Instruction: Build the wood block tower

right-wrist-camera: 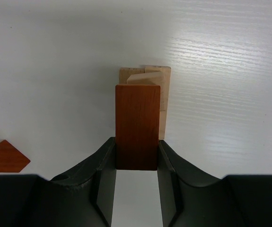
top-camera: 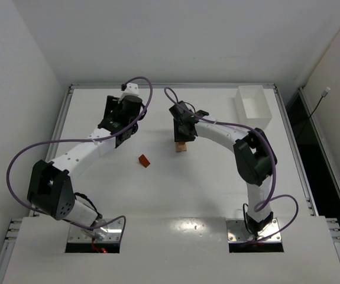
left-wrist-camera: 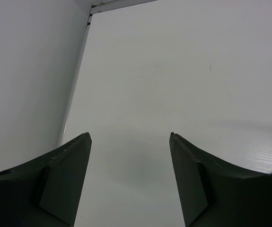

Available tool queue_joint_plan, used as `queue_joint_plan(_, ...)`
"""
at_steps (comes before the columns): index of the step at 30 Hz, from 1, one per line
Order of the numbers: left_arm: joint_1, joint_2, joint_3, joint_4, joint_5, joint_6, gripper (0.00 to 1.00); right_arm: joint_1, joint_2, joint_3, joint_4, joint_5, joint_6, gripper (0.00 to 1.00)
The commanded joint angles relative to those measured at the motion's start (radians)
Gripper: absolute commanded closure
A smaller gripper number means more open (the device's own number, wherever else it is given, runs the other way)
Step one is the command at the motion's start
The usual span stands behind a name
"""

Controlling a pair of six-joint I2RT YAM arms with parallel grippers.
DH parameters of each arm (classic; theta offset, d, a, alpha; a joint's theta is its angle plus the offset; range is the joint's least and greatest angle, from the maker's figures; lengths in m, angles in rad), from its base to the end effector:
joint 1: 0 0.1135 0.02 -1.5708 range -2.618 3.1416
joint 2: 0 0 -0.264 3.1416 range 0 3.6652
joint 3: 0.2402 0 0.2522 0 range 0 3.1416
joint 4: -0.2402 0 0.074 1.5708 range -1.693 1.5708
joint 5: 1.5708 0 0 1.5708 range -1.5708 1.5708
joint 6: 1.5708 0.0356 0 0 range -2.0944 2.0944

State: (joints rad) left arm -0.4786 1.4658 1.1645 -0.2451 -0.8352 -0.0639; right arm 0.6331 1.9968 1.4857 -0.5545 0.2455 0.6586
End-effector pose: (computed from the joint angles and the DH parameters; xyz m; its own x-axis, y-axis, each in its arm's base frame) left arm 0.3030 -0.1275 0.3098 -0.4441 0.1822 -0.8773 -0.2822 0.9008 0.3299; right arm 0.3475 0.2443 0.1914 -0.8511 0.1118 -0.5129 0.0529 0.9904 0.1280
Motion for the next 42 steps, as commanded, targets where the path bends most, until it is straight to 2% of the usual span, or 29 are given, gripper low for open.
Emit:
queue_joint_plan(1, 0.014, 0.008, 0.038, 0.032, 0.010, -0.001, 0.36, 0.008, -0.001, 0.044, 0.024, -0.012, 0.001, 0.99)
queue_joint_plan(7, 0.023, 0.018, 0.047, 0.023, 0.010, -0.010, 0.36, 0.008, 0.008, 0.044, 0.024, 0.001, 0.001, 0.94)
queue_joint_plan(20, 0.023, 0.018, 0.047, 0.004, 0.019, -0.010, 0.37, 0.008, 0.008, 0.035, 0.034, 0.001, -0.011, 0.95)
queue_joint_plan(22, 0.023, 0.018, 0.047, 0.004, 0.019, -0.010, 0.37, 0.008, 0.008, 0.035, 0.034, 0.001, -0.011, 0.88)
queue_joint_plan(24, 0.023, 0.018, 0.047, 0.004, 0.019, -0.010, 0.39, 0.008, 0.008, 0.025, 0.034, 0.001, -0.011, 0.88)
queue_joint_plan(27, 0.023, 0.018, 0.047, 0.004, 0.028, -0.010, 0.39, 0.008, 0.008, 0.025, 0.045, 0.001, -0.011, 0.81)
queue_joint_plan(42, 0.032, 0.018, 0.047, 0.004, 0.028, -0.010, 0.39, 0.008, 0.017, -0.013, 0.045, 0.021, -0.022, 0.81)
